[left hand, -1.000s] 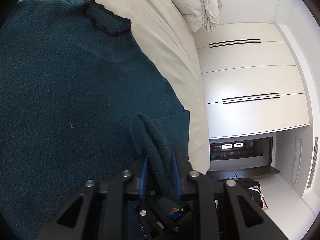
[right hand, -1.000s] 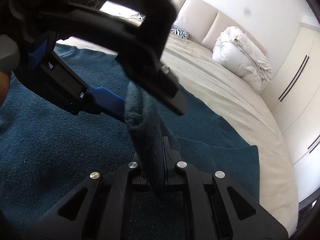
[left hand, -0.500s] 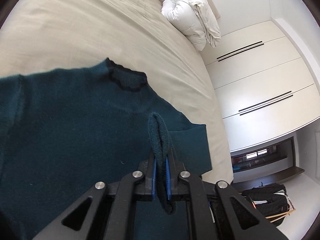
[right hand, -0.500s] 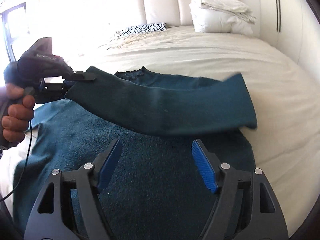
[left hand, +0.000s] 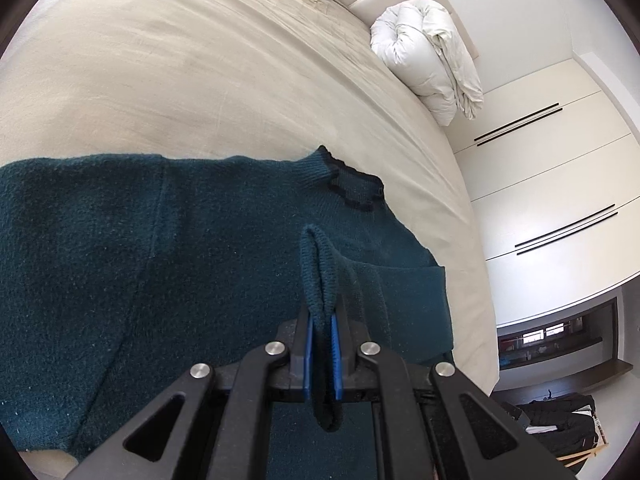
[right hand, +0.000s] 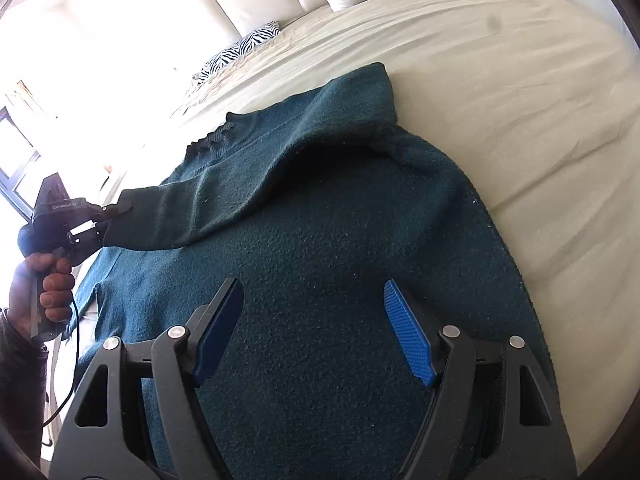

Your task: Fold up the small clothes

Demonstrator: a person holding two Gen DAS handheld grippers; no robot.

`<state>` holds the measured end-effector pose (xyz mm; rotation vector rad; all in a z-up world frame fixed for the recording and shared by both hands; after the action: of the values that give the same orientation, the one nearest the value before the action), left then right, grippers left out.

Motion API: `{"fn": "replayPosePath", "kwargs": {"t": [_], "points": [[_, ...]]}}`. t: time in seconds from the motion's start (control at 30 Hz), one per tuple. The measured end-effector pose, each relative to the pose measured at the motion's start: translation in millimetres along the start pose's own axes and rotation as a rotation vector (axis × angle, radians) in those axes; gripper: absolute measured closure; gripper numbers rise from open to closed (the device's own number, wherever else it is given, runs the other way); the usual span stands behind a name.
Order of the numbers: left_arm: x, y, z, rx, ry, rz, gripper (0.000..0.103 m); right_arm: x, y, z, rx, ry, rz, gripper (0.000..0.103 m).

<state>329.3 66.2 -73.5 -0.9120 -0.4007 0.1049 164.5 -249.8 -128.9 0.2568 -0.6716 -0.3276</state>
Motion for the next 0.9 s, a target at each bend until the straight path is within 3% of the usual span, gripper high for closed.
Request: {"fn": "replayPosePath", "kwargs": {"t": [0.27,0.6,0.9], "points": [[-9.4,22.7,-9.3,0.012,0.003,0.059,0.095,3.9,-8.7,8.0,0.043,-0.01,-0.05,0.031],[-5.2,17.7,5.1,0.025,-0.075,0.006,0.095,3.4,-15.5,5.3,0.062,-0.014,-0.065,0.031],[-23.3,45.7,-5.6,0.035,-0.047,0.074,0.095,3.7,-16.0,6.2,0.072,-0.015,-0.071,0.031]]}}
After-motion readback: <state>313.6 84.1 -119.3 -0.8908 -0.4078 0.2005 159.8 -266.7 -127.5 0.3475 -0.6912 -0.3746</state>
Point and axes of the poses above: each gripper's, at about its wrist camera, not at the fingertips, and z roughly against the way its jaws point, y to its left, x to its top, the point moved 1 cm from there along -z, roughly the way its jaws point, and after that the axes turned 8 degrees about -x, right-handed, at the moved point
